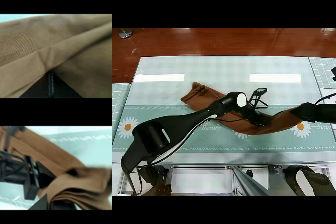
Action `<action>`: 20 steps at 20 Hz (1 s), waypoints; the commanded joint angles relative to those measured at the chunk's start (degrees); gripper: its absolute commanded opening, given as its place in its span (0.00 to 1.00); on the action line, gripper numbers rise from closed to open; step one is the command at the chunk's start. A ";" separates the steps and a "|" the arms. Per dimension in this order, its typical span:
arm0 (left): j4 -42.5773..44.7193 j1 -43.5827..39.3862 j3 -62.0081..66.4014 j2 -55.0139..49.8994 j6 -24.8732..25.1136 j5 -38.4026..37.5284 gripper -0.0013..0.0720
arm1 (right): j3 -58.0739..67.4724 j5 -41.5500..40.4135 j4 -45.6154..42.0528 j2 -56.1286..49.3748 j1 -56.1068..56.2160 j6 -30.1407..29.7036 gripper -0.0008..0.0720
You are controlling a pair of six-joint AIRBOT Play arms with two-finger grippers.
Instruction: Fold the shirts.
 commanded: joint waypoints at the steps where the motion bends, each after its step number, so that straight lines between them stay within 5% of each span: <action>1: 0.74 4.33 2.51 1.46 1.16 -6.69 0.05 | 0.92 -1.31 3.02 0.37 1.60 -0.20 0.04; 7: 13.66 30.56 -2.23 19.71 0.70 -19.58 0.05 | 11.67 -9.01 2.95 -12.50 21.00 6.25 0.04; 13: 16.24 58.60 -35.06 59.65 0.94 -11.15 0.05 | 39.23 -11.85 3.06 -43.30 37.40 8.50 0.04; 20: 7.54 63.67 -64.35 89.99 -1.64 -10.73 0.05 | 73.13 -12.74 6.64 -76.67 47.10 14.10 0.04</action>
